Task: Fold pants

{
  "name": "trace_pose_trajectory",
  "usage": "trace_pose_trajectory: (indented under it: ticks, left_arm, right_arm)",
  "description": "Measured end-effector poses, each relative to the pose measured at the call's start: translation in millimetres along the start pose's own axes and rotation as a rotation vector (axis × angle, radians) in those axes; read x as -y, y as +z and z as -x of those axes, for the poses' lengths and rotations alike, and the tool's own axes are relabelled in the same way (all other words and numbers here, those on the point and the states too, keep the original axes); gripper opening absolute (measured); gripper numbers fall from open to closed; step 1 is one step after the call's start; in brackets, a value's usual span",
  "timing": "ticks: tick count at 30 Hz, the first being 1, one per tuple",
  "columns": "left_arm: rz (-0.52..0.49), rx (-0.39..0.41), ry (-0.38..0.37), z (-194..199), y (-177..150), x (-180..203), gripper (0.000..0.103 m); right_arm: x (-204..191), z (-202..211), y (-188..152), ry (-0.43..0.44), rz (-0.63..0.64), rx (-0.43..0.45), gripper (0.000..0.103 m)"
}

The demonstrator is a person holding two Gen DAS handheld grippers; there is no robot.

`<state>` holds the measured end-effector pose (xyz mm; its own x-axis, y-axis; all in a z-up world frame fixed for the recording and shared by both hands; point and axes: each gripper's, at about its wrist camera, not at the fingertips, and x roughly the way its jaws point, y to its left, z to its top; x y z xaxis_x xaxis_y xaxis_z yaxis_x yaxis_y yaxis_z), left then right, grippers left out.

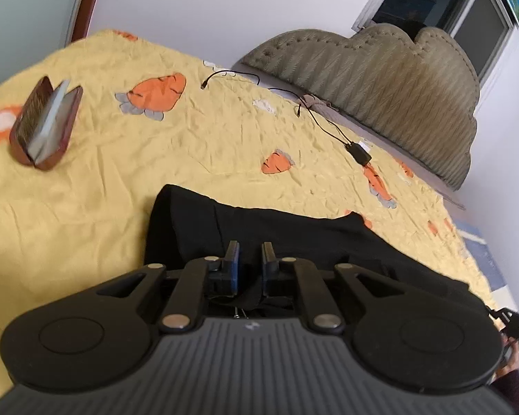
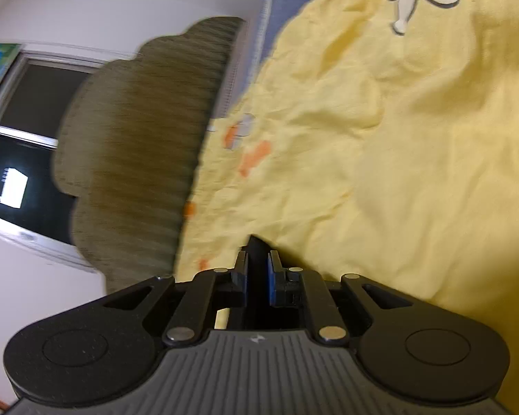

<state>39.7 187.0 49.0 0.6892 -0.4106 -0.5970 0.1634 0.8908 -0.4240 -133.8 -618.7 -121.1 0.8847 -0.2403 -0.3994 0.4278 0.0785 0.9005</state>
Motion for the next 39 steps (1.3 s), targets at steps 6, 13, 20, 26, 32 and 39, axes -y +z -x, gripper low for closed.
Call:
trace_pose_trajectory:
  ticks: [6, 13, 20, 26, 32, 39]
  left_arm:
    - [-0.013, -0.063, 0.046, -11.0, -15.0, -10.7, 0.016]
    - [-0.080, -0.055, 0.123, -2.4, -21.5, -10.9, 0.025]
    - [-0.232, -0.064, 0.354, 14.2, -37.2, -0.5, 0.048]
    - [-0.070, -0.012, 0.371, 43.4, -36.0, -38.5, 0.047]
    - [-0.128, -0.003, 0.352, 11.5, -27.2, -25.6, 0.050]
    - [-0.086, -0.023, 0.302, -20.6, -23.4, -34.9, 0.055]
  right_arm:
    - [19.6, 5.5, 13.1, -0.051, -0.017, -0.076, 0.013]
    - [-15.1, 8.3, 15.1, -0.184, 0.219, -0.013, 0.015]
    - [-77.5, 21.6, -39.1, -0.263, 0.611, 0.125, 0.020]
    - [-143.5, 0.8, -96.4, 0.034, 0.837, -0.110, 0.030]
    - [-208.2, -74.0, -199.3, 0.390, 0.799, -0.637, 0.031]
    - [-263.0, -156.5, -317.7, 0.452, 0.907, -1.003, 0.031]
